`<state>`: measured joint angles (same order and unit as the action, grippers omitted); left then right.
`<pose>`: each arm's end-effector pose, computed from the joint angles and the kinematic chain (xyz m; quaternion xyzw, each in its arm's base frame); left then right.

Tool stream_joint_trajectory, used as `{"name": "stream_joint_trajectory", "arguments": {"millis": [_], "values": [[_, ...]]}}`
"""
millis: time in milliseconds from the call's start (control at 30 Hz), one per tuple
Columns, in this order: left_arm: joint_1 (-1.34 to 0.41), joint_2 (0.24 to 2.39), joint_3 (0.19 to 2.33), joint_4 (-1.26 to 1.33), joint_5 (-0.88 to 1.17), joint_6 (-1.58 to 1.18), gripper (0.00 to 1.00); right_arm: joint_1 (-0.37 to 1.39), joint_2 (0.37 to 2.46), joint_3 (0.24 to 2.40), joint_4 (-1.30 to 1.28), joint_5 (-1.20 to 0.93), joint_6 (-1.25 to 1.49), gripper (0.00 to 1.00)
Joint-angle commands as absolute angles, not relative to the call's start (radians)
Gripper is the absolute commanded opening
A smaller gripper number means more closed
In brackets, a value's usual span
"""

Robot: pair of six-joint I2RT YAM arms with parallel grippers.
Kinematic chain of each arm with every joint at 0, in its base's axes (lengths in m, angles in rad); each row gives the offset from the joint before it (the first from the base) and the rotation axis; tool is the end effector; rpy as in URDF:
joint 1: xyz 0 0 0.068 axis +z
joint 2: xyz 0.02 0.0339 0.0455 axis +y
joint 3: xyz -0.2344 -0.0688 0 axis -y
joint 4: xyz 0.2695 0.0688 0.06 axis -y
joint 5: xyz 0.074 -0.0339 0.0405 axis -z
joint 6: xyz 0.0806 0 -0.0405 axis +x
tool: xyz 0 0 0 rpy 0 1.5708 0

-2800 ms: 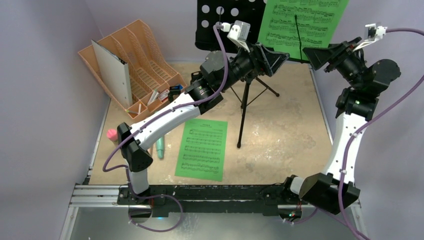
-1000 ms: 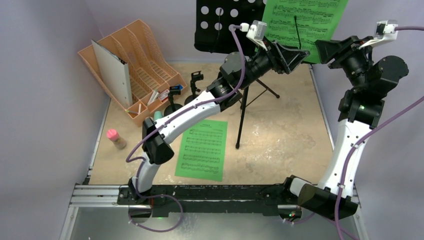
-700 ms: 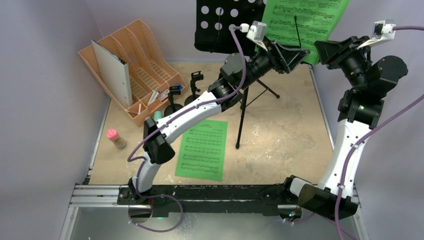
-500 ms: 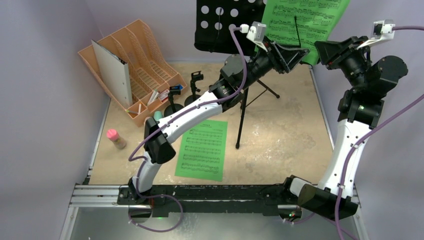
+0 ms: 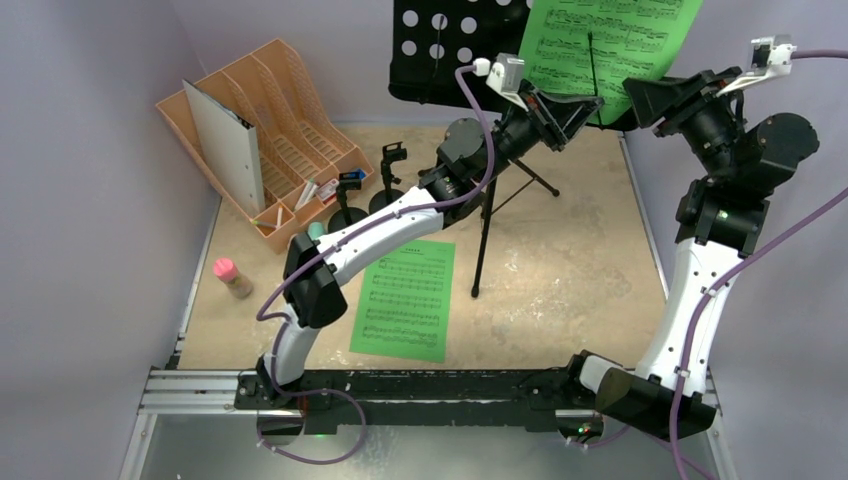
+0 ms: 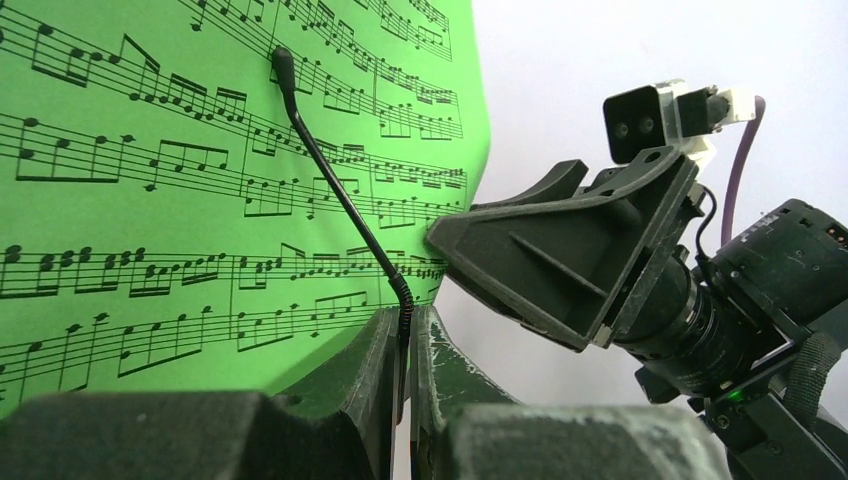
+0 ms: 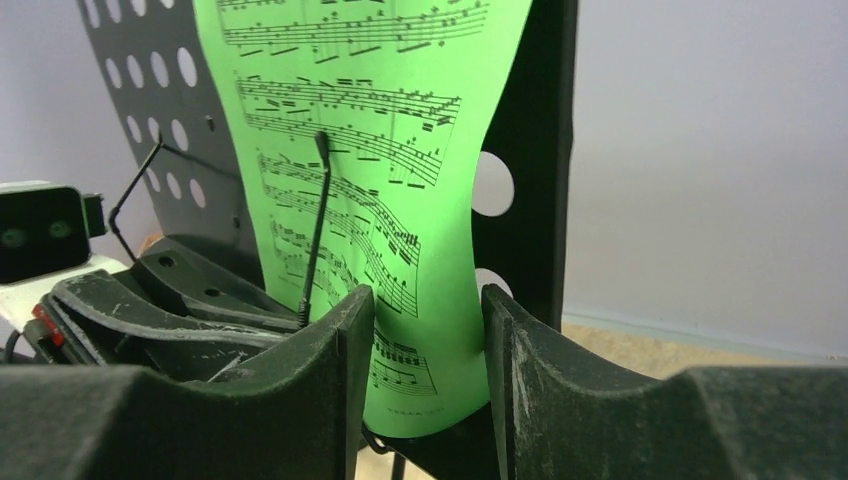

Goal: Pack up the instrument practice props
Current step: Pick up the sheet music from the music stand.

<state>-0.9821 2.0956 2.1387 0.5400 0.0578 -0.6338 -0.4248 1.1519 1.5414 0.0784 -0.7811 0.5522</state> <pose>0.2921 -0.4459 0.4730 0.1072 0.4622 -0.6457 0.5983 0.2679 -0.0589 0.5447 -0.0590 0.5800 0.2492 0.7733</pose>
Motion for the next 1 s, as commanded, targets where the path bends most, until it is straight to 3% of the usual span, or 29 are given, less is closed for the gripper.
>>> {"name": "stream_joint_trajectory", "arguments": {"millis": [0, 600, 833, 967], "values": [[-0.985, 2.033, 2.114, 0.569, 0.061, -0.610, 0.03, -0.433, 1.151, 1.592, 0.202, -0.859, 0.619, 0.47], [-0.984, 1.977, 2.057, 0.586, 0.051, -0.588, 0.00, -0.483, 1.197, 1.585, 0.462, -0.985, 0.810, 0.47], [-0.984, 1.978, 2.051, 0.586, 0.045, -0.588, 0.00, -0.483, 1.209, 1.593, 0.464, -0.995, 0.815, 0.34], [-0.984, 1.972, 2.047, 0.589, 0.040, -0.581, 0.00, -0.486, 1.213, 1.607, 0.456, -0.993, 0.812, 0.20]]}}
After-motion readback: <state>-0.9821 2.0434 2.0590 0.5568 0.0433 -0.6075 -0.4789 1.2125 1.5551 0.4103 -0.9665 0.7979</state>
